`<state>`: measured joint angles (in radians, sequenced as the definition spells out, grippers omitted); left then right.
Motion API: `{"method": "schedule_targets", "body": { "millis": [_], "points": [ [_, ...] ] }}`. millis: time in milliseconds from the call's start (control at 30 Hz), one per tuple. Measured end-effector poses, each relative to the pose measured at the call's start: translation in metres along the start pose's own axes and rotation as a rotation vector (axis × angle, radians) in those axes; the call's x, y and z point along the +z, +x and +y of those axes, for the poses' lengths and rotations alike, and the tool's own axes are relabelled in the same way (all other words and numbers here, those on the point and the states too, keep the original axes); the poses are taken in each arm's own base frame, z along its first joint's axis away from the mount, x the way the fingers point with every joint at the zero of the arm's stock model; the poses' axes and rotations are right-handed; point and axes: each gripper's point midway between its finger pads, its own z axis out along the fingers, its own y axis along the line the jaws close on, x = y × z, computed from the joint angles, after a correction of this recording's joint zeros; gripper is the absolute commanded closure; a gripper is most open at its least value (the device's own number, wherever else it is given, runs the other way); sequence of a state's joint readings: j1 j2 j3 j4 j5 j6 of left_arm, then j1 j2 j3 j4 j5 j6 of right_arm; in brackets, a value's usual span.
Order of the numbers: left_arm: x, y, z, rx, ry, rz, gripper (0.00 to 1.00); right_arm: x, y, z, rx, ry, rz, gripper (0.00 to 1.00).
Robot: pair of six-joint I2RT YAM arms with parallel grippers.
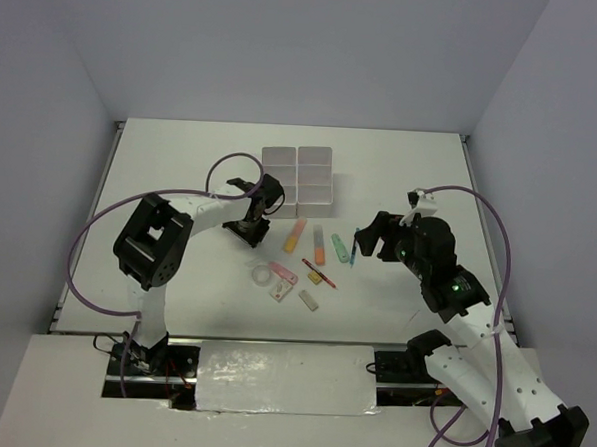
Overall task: Sort the stationery into containers
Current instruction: Pick up the pen cap from the center of the board.
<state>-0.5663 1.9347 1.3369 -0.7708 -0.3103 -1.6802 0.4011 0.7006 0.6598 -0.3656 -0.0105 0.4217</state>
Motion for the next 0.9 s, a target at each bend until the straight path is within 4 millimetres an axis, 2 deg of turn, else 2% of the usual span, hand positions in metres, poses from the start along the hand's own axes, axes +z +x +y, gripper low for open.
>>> {"method": "schedule_targets", "body": {
  "millis": [167,233,267,533,633,767,900],
  "points": [
    [0.0,0.0,-0.001,-0.003,0.007,0.001,0.79,0.0,0.0,0.001,0.0,-0.005,0.0,0.19],
    [0.001,0.001,-0.002,-0.003,0.012,0.003,0.91,-0.001,0.0,0.001,0.0,-0.006,-0.002,0.19],
    [0.002,0.0,-0.003,-0.005,0.015,0.003,1.0,-0.001,0.0,0.001,0.0,-0.007,-0.002,0.19],
    [-0.002,-0.002,-0.001,-0.014,0.055,0.008,1.0,0.006,0.008,-0.007,0.002,0.026,0.017,0.19],
    [-0.017,-0.007,0.003,-0.003,0.108,0.003,1.0,0.016,0.017,-0.021,0.009,0.099,0.052,0.2],
    [-0.06,-0.018,-0.002,-0.001,0.279,0.011,1.0,0.026,0.033,-0.041,0.023,0.207,0.113,0.21],
    [-0.099,-0.023,-0.014,0.028,0.455,0.037,1.0,0.028,0.032,-0.048,0.039,0.252,0.102,0.22]
  ]
}}
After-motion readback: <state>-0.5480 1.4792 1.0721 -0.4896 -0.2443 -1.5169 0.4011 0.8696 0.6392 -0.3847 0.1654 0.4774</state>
